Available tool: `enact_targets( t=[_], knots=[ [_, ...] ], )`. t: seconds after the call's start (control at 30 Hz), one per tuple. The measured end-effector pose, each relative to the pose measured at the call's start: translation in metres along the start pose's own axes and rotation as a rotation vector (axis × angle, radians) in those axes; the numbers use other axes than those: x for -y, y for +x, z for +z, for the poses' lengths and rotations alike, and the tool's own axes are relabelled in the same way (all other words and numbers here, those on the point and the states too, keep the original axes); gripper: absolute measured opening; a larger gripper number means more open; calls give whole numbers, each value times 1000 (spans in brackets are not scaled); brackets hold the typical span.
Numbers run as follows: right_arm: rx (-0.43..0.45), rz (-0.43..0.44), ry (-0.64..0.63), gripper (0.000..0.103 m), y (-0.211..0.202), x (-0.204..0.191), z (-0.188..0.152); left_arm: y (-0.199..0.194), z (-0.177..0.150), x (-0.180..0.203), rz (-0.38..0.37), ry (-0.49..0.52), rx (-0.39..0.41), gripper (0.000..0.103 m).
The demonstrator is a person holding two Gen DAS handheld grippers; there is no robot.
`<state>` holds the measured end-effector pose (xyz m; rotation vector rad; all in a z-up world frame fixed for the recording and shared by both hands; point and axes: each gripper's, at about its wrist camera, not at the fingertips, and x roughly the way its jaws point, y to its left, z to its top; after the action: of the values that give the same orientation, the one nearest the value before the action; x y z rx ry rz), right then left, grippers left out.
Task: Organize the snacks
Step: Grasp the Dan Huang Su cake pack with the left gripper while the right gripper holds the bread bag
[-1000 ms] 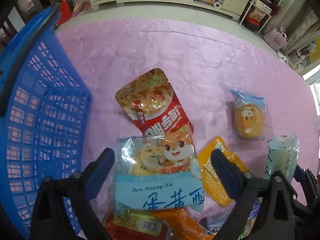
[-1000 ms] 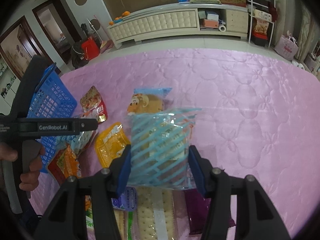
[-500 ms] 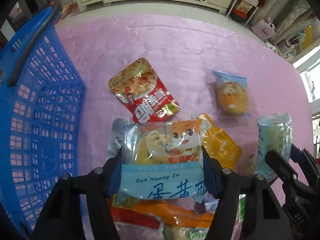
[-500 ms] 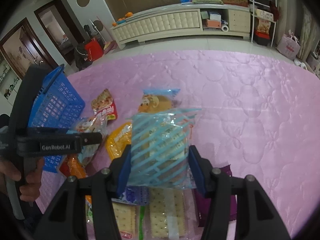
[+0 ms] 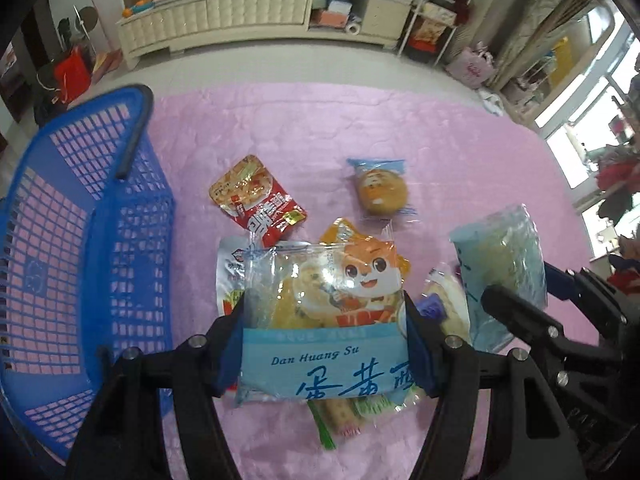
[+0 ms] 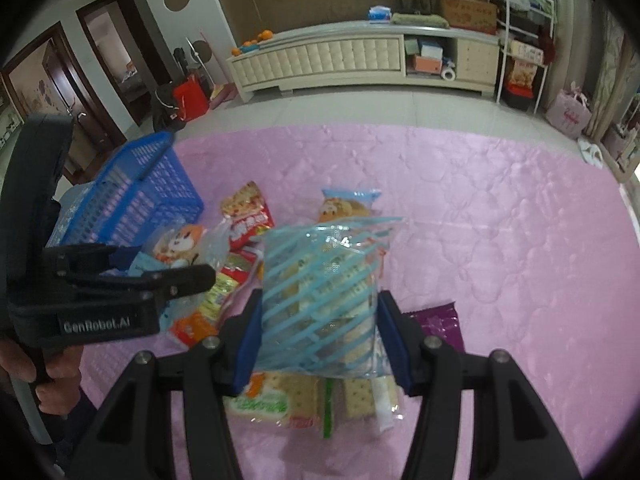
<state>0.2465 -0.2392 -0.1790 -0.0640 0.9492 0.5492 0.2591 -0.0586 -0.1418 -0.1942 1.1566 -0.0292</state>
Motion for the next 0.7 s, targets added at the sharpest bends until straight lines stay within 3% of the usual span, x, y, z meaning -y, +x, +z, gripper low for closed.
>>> enact_targets(
  t=[0.3, 0.7],
  knots=[
    [58, -42, -64, 59, -55, -48, 10, -73, -16, -4, -54, 40, 117, 64],
    [114, 11, -145, 59, -83, -124, 27, -148, -34, -63, -35, 91, 225, 64]
  ],
)
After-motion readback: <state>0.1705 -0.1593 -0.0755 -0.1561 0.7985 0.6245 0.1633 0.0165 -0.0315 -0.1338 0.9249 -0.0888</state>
